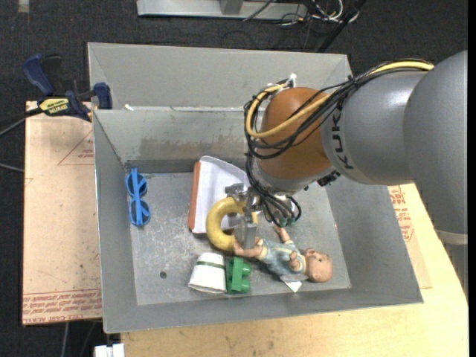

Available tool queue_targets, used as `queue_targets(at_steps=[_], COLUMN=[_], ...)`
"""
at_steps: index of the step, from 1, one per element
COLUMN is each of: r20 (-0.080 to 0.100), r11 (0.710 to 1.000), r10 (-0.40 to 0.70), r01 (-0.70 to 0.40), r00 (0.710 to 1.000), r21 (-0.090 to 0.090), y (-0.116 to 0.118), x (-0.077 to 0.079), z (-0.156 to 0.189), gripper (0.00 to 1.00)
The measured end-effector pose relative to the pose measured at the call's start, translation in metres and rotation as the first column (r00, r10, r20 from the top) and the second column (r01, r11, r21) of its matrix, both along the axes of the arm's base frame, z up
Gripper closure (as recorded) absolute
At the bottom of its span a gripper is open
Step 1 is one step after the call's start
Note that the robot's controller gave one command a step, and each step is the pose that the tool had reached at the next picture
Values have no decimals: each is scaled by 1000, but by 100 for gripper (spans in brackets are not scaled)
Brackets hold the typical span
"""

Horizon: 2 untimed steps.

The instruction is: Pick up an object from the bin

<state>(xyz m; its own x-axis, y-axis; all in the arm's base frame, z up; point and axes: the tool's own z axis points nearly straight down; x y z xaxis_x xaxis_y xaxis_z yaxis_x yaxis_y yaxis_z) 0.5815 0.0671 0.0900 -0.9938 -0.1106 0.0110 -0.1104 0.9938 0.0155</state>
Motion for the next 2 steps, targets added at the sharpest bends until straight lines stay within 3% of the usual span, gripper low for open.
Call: queue_targets(at_steps=[2], r20=[8], r11=[1000], r10=[22], r01=[-22], r00=[1000], r21=[1], y=[-13], x=[11], z=[26], gripper=[100])
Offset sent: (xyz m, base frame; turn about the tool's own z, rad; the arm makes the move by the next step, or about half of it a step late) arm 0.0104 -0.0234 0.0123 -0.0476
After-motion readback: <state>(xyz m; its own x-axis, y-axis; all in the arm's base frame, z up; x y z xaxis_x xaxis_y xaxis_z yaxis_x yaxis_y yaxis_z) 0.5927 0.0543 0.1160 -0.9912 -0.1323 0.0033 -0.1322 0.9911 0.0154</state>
